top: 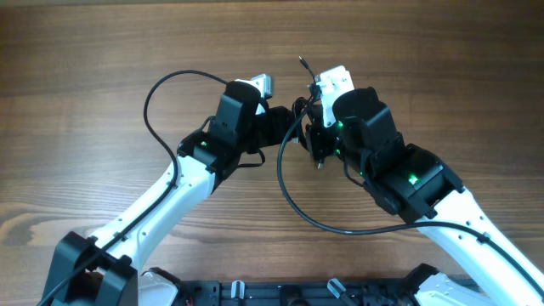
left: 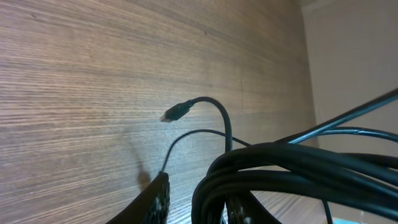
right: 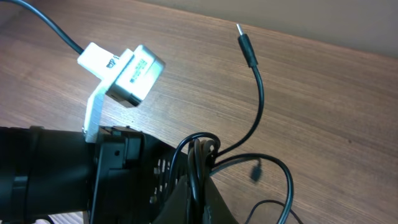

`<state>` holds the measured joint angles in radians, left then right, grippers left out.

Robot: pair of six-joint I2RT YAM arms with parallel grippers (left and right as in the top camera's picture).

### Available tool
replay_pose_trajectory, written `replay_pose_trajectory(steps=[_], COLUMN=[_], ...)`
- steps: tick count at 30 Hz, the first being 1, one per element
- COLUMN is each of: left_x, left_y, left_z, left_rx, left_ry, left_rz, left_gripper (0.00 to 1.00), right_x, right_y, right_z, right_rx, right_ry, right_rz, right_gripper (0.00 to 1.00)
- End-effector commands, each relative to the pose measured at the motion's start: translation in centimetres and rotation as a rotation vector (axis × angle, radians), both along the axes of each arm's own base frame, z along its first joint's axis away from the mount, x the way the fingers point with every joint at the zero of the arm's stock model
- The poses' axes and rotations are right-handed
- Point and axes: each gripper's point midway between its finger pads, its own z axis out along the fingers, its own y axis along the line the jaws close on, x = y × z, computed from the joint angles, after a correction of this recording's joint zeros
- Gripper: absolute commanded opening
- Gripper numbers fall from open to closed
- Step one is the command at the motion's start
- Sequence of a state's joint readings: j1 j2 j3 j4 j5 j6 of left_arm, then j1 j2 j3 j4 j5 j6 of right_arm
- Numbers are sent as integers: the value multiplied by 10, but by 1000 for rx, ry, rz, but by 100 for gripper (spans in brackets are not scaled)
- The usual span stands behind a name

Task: Untangle cables

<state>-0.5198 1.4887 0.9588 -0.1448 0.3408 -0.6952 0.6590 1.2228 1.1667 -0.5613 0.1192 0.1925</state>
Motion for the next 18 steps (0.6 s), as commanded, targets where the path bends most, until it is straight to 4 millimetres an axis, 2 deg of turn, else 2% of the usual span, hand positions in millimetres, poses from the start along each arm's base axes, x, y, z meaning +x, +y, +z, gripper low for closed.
replay_pose_trajectory(steps=[1, 2, 3, 6, 9, 10, 13, 15, 17, 18], left_x=[-2, -1, -1, 6, 11, 10, 2, -11, -24, -28], left_y=[-3, -3, -3, 4, 23, 44, 93, 132, 167, 177], left_z=[-13, -13, -13, -15, -27, -41, -65, -82, -91, -93], left_rx=[15, 14, 16, 47, 134, 218, 362, 436, 471, 473], left_ry=[26, 24, 23, 7, 11, 49, 158, 279, 388, 423], left_rz=[-10, -11, -8, 35, 120, 180, 288, 357, 424, 444], left_gripper=[35, 28, 4, 4, 4, 4, 4, 4, 4, 4], right_x=[0, 0, 0, -2, -2, 3, 11, 12, 8, 5], right_y=[1, 1, 1, 4, 3, -8, -43, -78, -104, -110], right_z=[24, 24, 24, 24, 23, 22, 17, 12, 9, 7], right_rx=[45, 45, 45, 53, 50, 12, -93, -145, -160, -159], right_ry=[-58, -58, -58, -52, -52, -67, -87, -86, -78, -74], right_rz=[10, 10, 10, 26, 27, -31, -204, -405, -565, -607], right_gripper=[4, 4, 4, 4, 4, 4, 4, 4, 4, 4])
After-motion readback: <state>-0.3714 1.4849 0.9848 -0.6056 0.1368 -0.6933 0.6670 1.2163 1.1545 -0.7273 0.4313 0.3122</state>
